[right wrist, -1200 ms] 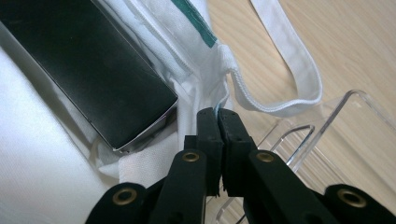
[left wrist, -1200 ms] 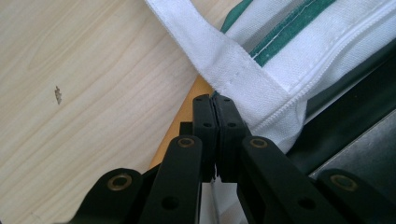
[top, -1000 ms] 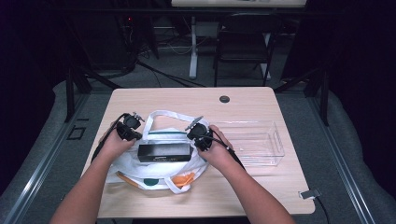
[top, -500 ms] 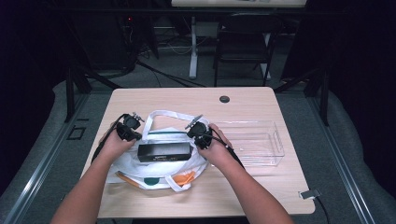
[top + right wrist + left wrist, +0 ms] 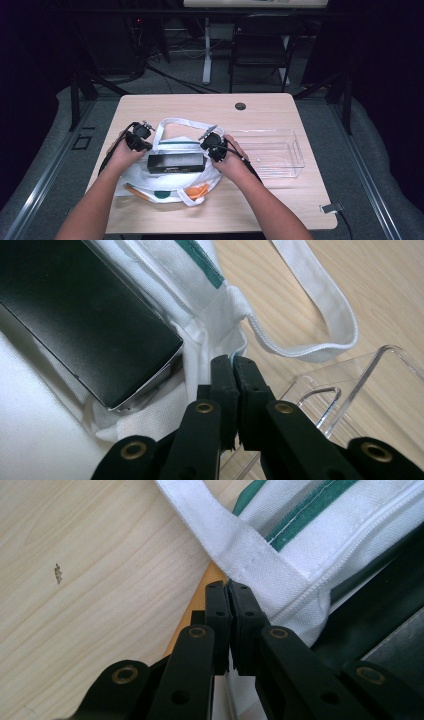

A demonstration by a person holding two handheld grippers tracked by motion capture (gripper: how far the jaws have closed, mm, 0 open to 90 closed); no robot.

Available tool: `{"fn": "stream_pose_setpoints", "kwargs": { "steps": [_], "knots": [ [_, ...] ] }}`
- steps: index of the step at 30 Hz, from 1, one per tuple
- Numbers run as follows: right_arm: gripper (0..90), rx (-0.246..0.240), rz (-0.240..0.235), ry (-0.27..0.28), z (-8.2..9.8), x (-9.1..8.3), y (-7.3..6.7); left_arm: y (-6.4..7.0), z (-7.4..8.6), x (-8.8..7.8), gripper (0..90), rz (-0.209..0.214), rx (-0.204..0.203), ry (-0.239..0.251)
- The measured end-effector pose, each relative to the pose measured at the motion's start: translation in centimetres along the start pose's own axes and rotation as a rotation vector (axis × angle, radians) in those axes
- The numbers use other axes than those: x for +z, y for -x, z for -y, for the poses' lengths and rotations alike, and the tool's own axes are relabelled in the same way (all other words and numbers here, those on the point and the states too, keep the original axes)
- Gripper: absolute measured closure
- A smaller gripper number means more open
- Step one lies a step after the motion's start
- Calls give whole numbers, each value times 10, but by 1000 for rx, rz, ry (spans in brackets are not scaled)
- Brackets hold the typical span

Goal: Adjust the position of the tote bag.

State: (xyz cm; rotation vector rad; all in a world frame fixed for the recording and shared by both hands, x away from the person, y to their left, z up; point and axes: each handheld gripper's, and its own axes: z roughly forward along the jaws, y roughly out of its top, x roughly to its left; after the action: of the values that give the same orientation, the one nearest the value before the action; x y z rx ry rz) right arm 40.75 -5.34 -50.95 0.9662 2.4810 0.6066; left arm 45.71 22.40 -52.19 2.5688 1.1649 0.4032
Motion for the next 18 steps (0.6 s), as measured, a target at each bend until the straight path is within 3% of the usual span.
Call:
{"fn": "stream_pose_setpoints", "kwargs": {
  "steps": [18],
  "knots": [
    [880,2,7,2,3,4,-3,1,-1,2,872,-7,3,-1]
  ]
}}
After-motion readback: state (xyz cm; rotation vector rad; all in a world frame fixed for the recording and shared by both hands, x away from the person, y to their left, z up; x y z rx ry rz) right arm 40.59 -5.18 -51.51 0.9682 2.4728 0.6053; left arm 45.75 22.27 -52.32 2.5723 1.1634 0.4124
